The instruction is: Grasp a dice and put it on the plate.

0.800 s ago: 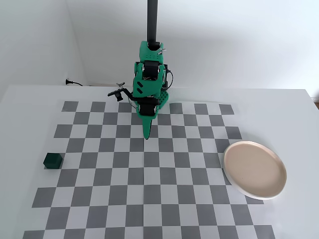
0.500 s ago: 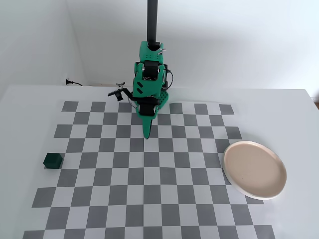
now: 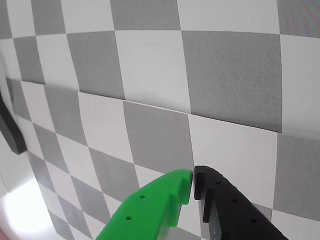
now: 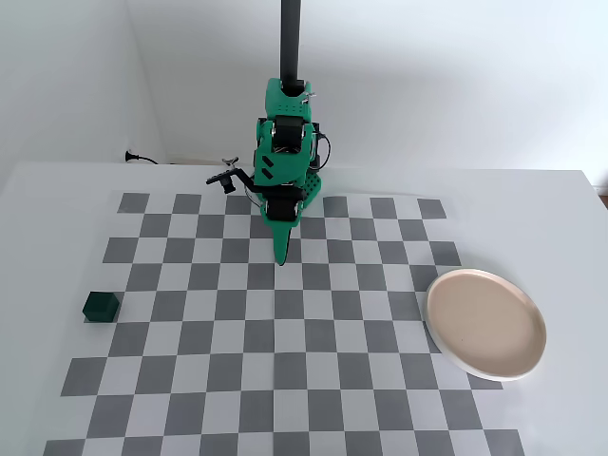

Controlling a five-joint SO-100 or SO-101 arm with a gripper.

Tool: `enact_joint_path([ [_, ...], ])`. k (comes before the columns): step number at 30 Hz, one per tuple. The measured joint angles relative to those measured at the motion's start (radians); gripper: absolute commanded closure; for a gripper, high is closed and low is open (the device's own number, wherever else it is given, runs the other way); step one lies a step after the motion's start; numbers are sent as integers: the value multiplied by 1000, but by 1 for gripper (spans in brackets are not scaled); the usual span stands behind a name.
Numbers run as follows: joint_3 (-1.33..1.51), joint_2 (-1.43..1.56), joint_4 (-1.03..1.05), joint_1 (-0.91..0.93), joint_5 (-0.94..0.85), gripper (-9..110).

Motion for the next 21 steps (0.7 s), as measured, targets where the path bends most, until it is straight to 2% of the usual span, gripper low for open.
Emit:
enact_joint_path([
  [10,0,0,-58,25,-121,106],
  [21,0,0,-77,77,-571,106],
])
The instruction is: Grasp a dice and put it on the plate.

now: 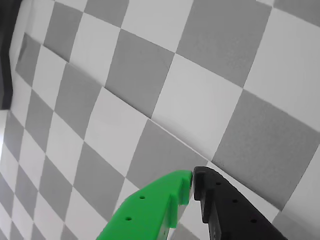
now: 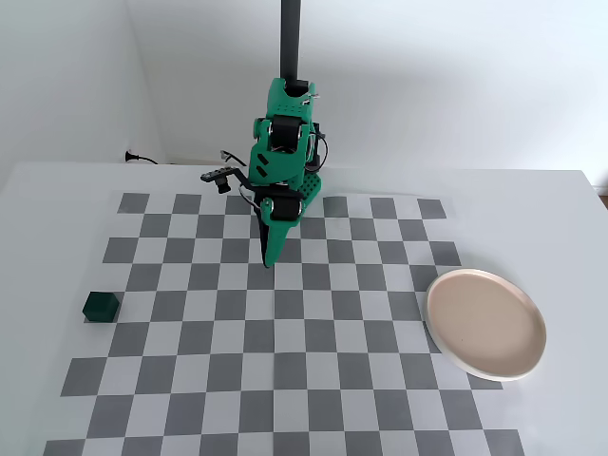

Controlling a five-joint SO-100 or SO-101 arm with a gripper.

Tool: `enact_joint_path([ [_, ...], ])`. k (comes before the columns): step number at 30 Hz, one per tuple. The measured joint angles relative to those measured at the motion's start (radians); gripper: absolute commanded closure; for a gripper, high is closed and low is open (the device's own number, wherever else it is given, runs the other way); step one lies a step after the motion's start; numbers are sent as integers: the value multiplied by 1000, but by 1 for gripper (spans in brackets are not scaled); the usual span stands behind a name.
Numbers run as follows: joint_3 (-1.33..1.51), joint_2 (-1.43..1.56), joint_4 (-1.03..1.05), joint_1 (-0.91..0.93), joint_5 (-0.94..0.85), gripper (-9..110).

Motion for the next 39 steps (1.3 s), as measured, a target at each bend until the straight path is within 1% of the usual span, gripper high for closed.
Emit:
enact_joint_path([
  [12,25,0,-25,11,-575,106],
  [17,25,0,-83,12,-758,106],
  [19,25,0,-112,20,-836,101],
  [21,25,0,-146,32,-914,92],
  [22,25,0,-164,32,-945,90],
  [26,25,0,-242,21,-1023,88],
  [31,-15,-20,-253,-32,-1058,84],
  [34,-110,-124,-281,-54,-1058,84],
  [39,-313,-393,-344,-58,-1051,82],
])
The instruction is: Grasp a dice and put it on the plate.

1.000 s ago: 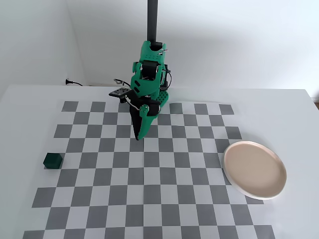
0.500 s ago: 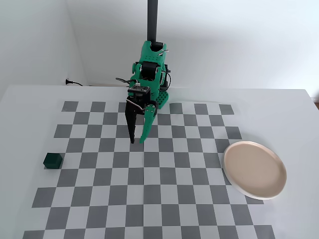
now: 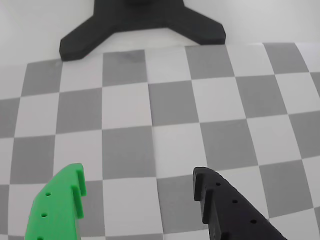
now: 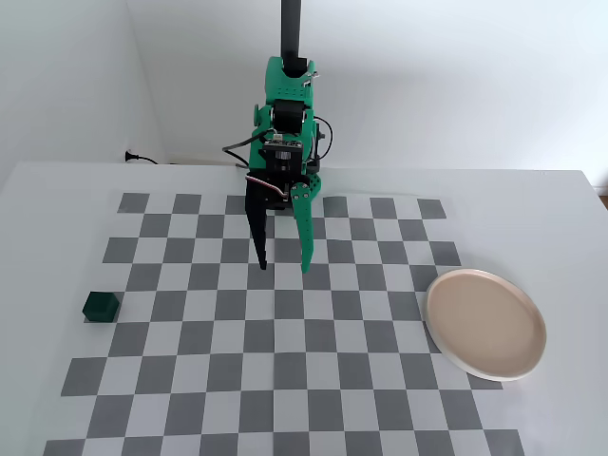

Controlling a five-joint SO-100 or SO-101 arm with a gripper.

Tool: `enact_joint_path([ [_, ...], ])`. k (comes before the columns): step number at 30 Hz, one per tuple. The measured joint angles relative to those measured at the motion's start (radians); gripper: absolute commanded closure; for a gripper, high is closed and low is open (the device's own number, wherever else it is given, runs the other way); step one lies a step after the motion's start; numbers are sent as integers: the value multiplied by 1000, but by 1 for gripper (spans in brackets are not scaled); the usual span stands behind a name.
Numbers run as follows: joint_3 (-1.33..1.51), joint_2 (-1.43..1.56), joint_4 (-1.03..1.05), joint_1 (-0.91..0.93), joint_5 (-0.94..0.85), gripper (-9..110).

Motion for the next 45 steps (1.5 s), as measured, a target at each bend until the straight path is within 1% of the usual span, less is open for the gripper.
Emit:
enact_joint_path([
  [4,-147,-170,-17,6,-3,82],
  [11,-367,-417,-25,97,-26,82],
  [23,-770,-934,-63,443,-43,82],
  [29,-910,-1103,-14,588,-63,83],
  [37,-959,-1253,-6,742,-117,82],
  [45,-959,-1342,-15,778,-152,80],
])
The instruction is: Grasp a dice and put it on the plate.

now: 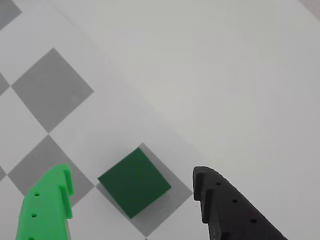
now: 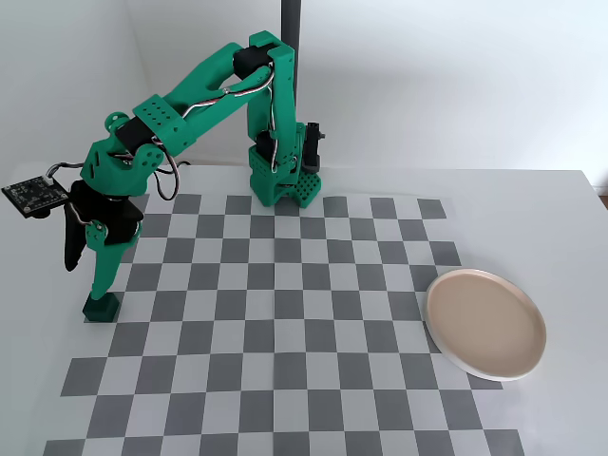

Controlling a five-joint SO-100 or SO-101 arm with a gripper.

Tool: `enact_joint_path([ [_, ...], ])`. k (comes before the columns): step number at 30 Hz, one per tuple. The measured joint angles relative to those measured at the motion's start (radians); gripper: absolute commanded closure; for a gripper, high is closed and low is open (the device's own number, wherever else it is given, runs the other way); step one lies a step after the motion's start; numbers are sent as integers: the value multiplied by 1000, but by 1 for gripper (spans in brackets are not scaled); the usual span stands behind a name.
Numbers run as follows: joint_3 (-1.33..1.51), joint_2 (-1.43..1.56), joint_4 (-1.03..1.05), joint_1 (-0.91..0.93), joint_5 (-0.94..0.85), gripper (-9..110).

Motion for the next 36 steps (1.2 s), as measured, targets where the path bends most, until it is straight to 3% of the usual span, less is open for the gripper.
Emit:
enact_joint_path([
  [36,-11,-222,-121,-44,12,79],
])
